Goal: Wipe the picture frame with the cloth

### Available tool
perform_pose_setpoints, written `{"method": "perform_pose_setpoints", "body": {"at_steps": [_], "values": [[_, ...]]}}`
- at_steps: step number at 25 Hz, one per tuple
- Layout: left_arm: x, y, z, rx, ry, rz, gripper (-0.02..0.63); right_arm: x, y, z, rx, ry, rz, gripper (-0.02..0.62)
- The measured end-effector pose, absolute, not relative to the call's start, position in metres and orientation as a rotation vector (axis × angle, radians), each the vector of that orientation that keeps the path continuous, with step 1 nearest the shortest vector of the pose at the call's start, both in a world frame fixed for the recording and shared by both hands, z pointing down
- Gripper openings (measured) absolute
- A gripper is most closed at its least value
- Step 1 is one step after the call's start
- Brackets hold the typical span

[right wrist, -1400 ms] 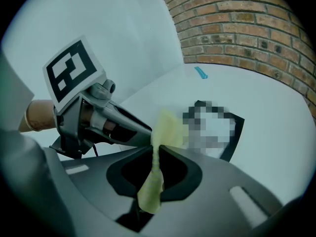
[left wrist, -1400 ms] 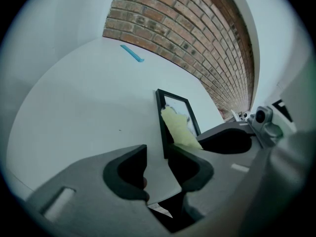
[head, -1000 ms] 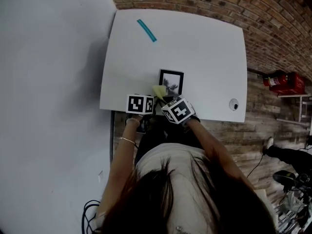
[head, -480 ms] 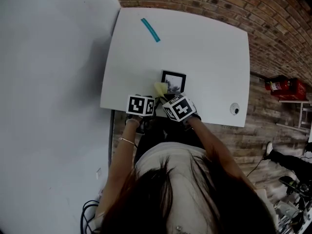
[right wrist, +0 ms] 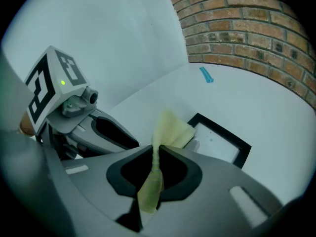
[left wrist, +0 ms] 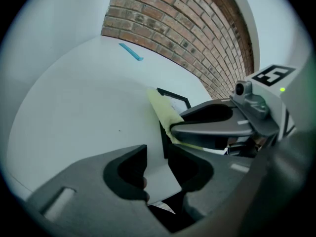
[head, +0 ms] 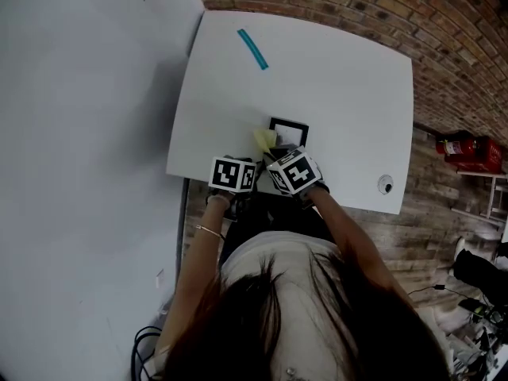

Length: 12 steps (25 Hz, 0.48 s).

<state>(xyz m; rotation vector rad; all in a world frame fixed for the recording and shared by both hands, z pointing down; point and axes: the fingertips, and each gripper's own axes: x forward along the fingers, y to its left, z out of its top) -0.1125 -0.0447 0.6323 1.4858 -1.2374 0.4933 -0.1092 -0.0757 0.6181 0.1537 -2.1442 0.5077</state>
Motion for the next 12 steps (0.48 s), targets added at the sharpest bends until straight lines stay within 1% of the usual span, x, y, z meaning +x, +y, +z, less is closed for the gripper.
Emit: {"method": "perform_pose_setpoints", "body": {"at_steps": [12], "values": [[-0.113,-0.044,0.631,1.476,-1.231,0.499,0.138,-0.118,-0.102,0.616,0.177,-2.158,0.529,0.043]]}}
